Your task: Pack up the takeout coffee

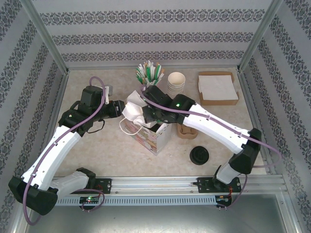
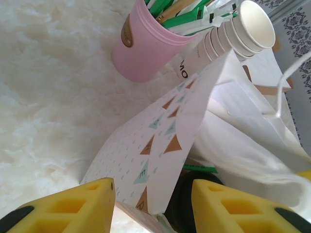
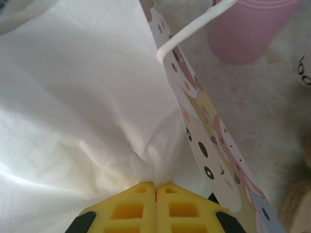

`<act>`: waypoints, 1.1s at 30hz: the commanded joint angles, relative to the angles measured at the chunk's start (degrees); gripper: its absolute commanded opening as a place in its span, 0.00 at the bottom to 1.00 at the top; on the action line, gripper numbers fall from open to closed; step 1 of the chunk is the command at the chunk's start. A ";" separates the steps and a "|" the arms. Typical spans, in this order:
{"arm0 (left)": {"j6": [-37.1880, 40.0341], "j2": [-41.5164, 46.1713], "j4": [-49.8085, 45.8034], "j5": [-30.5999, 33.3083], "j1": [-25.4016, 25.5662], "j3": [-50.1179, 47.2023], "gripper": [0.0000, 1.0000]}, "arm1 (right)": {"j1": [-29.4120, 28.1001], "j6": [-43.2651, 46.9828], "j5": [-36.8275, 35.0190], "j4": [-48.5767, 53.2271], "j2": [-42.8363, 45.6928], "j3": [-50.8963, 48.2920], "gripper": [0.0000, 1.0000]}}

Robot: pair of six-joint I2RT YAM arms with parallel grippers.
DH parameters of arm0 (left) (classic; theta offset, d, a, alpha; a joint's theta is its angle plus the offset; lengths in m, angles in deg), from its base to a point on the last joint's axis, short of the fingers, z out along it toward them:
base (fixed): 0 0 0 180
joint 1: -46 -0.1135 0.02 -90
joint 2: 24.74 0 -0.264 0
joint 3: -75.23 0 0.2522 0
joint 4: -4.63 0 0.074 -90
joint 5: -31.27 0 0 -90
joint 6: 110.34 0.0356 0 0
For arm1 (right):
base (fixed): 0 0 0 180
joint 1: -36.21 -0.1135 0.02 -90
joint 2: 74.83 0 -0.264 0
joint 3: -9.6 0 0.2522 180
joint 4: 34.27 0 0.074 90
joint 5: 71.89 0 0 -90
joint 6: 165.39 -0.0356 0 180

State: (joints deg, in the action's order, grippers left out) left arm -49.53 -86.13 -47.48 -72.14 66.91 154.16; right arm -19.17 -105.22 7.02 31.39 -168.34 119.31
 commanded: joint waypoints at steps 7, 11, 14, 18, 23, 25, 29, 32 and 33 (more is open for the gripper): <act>0.01 1.39 -1.56 0.04 1.39 1.89 0.46 | -2.63 4.50 -10.41 12.46 -9.32 8.47 0.00; -0.08 1.79 -1.90 0.10 1.55 1.73 0.47 | -2.63 3.90 -8.26 8.95 -7.47 7.02 0.03; -0.15 2.07 -1.88 0.26 1.64 1.74 0.47 | -2.55 3.72 -6.66 6.51 -6.02 6.98 0.13; -0.34 2.43 -1.90 0.22 1.74 1.98 0.47 | -2.58 3.62 -4.48 4.77 -3.80 8.46 0.32; -0.50 2.85 -1.99 0.20 1.80 3.24 0.48 | -2.58 3.33 -2.98 1.55 0.84 8.52 0.51; -0.69 2.85 -1.77 0.03 1.79 3.68 0.50 | -2.58 3.36 -2.73 0.28 2.77 8.06 0.53; -0.95 2.74 -2.06 0.30 1.90 5.09 0.53 | -2.59 4.00 -2.65 -2.62 6.43 7.14 0.54; -0.74 2.68 -2.74 0.74 1.90 6.75 0.57 | -2.63 5.07 -1.44 -5.61 9.82 5.55 0.54; -0.66 2.81 -3.00 0.94 1.88 7.26 0.58 | -2.59 5.57 -1.31 -7.14 10.97 4.62 0.54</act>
State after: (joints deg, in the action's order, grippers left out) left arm -50.01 -84.40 -48.86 -71.94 68.09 158.84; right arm -21.68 -101.48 4.55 28.74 -160.36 125.62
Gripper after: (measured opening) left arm 0.573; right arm 0.545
